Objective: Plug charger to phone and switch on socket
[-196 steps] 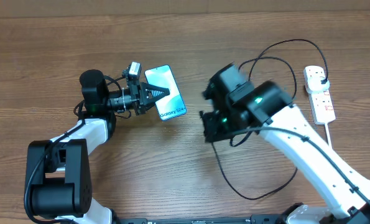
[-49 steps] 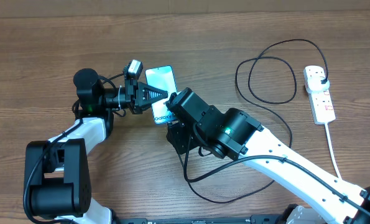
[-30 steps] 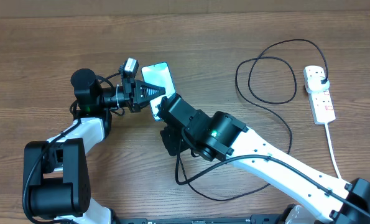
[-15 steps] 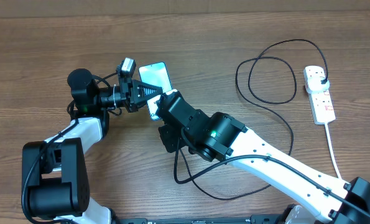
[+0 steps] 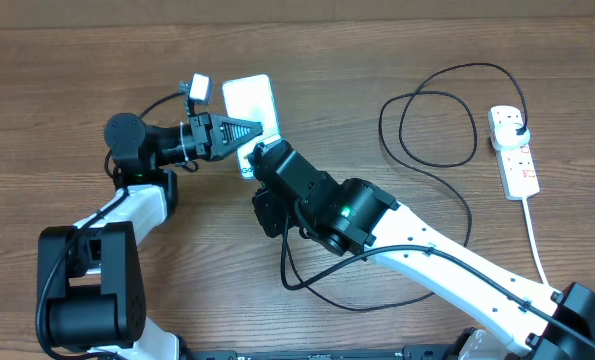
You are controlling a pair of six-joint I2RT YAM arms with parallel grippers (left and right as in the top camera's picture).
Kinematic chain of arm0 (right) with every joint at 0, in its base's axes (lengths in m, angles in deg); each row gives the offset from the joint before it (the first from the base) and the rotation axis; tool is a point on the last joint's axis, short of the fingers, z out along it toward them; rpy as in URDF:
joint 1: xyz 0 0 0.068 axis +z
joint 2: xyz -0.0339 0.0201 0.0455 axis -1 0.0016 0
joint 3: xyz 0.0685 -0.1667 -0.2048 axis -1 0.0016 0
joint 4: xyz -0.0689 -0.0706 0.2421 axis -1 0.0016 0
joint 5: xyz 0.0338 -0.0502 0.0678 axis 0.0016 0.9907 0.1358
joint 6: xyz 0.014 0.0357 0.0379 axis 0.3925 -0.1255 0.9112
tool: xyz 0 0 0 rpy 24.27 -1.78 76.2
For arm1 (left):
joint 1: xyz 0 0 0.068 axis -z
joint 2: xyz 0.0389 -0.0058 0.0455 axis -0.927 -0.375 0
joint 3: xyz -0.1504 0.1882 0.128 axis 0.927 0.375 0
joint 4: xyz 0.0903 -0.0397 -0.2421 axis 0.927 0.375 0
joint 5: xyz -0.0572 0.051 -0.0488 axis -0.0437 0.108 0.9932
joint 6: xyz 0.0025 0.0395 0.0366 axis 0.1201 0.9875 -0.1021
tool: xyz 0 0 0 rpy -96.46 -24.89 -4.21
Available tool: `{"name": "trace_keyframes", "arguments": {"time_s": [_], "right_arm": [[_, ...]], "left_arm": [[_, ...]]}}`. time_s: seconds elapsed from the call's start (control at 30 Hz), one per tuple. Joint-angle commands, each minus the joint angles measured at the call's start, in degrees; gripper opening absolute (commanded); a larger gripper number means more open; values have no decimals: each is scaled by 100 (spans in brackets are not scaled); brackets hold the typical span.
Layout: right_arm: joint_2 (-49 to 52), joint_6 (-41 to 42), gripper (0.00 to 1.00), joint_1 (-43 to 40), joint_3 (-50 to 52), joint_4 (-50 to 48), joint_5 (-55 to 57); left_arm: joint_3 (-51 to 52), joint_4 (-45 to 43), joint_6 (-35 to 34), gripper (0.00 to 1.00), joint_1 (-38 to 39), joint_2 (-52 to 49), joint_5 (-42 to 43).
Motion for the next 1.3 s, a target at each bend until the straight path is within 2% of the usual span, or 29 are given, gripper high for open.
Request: {"name": "trace_keyframes", "arguments": {"time_s": [0.0, 0.03, 0.2, 0.33, 0.37, 0.43, 0.63, 0.77, 0.87, 1.1, 1.27], "right_arm": [[-188, 76, 41, -238, -498, 46, -50], [-258, 125, 43, -284, -588, 216, -107], [-820, 133, 66, -708, -1143, 1058, -133], [-1445, 133, 72, -1370, -1298, 1541, -70], [-1639, 131, 72, -1609, -1298, 1670, -2], [-1974, 133, 74, -2098, -1296, 1932, 122], [-2470, 136, 77, -3252, -1292, 2476, 138], [-2417, 162, 77, -3379, -1222, 2474, 98], [-2275, 372, 78, -3375, -1143, 2400, 98], [-1794, 590, 79, -3375, -1137, 2400, -192], [-1565, 588, 79, -3375, -1137, 2391, -201]], "left_arm": [[92, -74, -282, 4, 417, 15, 684], [92, -59, -323, 4, 417, 15, 553], [37, -61, -472, 4, 610, 15, -435], [-258, 140, -197, 4, 955, 15, -1014], [-437, 509, 37, 4, 1080, 15, -1169], [-861, 1716, 789, 4, 1292, 13, -1462], [-2739, 7331, 4264, 4, 1744, -216, -3064], [-3436, 8939, 5571, 4, 1733, -765, -3130], [-3547, 9143, 6214, 4, 1620, -1305, -3016], [-3547, 9007, 6955, 4, 1545, -2317, -2068], [-3545, 9224, 7093, 4, 1545, -2485, -2420]]}}
